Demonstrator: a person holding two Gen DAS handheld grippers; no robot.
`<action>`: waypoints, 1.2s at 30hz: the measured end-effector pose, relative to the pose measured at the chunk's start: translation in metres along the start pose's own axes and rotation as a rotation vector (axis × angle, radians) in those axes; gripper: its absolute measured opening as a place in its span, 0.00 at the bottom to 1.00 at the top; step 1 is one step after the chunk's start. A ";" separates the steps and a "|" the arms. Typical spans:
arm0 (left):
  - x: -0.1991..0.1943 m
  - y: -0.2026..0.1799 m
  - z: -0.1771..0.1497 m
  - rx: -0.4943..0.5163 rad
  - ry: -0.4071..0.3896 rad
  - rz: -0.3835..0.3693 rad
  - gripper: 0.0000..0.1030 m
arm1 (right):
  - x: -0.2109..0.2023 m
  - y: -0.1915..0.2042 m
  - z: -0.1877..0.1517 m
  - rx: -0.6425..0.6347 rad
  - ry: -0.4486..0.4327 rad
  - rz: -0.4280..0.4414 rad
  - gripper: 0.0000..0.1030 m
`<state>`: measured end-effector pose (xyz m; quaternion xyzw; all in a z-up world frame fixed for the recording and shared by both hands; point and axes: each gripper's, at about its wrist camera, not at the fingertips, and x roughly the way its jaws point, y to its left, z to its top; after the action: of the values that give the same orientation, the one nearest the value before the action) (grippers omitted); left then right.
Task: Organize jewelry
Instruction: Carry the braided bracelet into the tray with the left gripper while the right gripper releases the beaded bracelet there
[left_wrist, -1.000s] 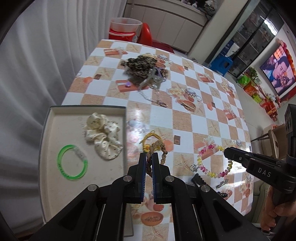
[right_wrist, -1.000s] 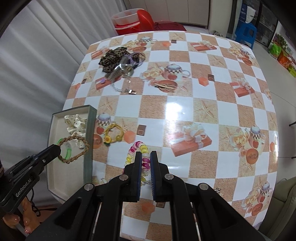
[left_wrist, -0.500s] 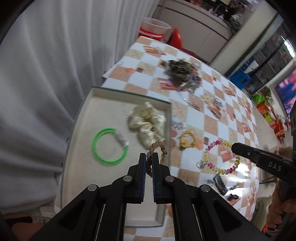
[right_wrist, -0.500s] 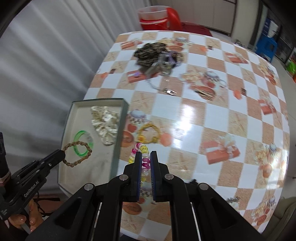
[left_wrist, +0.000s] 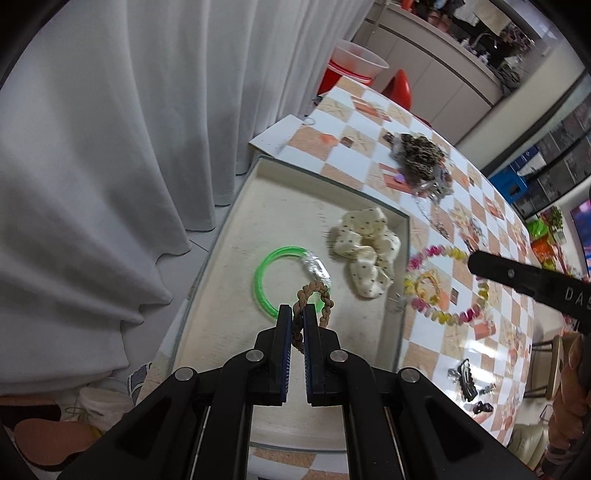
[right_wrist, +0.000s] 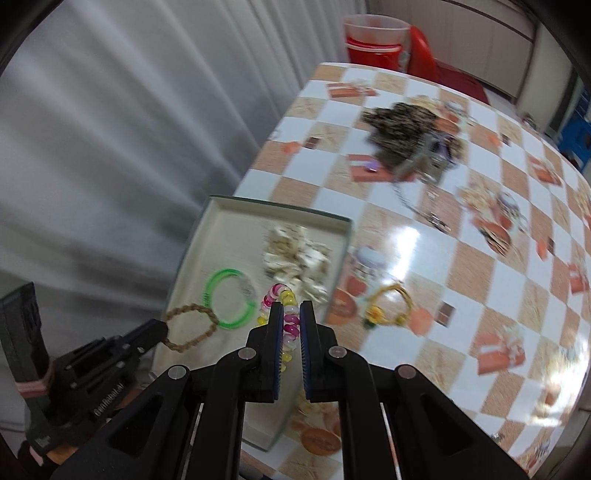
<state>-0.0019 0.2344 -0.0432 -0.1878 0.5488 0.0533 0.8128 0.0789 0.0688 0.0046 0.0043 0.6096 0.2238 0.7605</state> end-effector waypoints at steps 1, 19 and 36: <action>0.003 0.003 0.000 -0.011 0.000 0.003 0.11 | 0.003 0.004 0.003 -0.008 0.000 0.005 0.09; 0.059 0.030 -0.028 -0.050 0.079 0.124 0.11 | 0.108 0.035 0.056 -0.025 0.034 0.046 0.09; 0.084 0.017 -0.033 0.027 0.144 0.244 0.11 | 0.142 0.021 0.047 -0.032 0.124 0.008 0.15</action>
<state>-0.0023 0.2284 -0.1350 -0.1121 0.6251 0.1306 0.7614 0.1372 0.1492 -0.1086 -0.0193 0.6517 0.2366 0.7204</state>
